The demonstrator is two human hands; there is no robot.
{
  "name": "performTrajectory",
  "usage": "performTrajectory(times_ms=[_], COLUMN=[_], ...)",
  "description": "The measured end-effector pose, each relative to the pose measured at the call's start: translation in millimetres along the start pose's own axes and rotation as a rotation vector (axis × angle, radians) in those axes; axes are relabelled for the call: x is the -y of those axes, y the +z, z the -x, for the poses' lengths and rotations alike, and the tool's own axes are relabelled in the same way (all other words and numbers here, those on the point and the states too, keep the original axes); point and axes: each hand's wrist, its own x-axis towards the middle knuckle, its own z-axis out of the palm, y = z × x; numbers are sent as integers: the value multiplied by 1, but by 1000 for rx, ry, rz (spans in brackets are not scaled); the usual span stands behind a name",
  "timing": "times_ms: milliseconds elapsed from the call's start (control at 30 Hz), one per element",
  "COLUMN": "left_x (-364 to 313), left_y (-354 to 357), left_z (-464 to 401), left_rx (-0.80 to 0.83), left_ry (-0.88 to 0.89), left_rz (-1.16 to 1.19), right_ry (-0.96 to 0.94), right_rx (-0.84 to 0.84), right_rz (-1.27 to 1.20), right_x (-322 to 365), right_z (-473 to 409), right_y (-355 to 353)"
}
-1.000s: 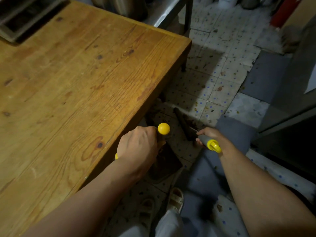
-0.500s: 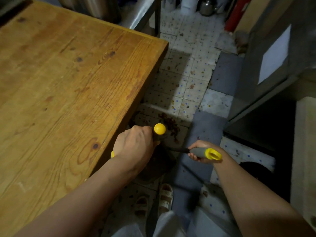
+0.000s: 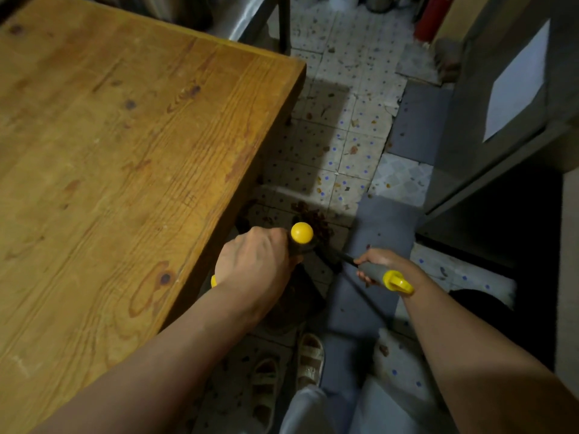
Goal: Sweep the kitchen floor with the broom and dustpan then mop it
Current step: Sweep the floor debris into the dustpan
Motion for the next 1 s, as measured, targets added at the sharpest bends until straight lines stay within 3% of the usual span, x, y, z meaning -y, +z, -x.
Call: performTrajectory(times_ms=[267,533,700,1000], left_x=[-5,7,11,8], left_y=[-1,-9,-14,-10], left_z=[-3,18,34,51], left_rx=[11,0,-14,0], left_ry=[44,141,214,321], left_rz=[-20,-27,-43,-56], right_ry=[-5,100,95,70], right_rx=[63,154,73,-98], right_rz=[-36,-169,-491,-857], right_x=[14,-27,-58,-116], right_z=[19,75,114,124], right_y=[-12,6,18,26])
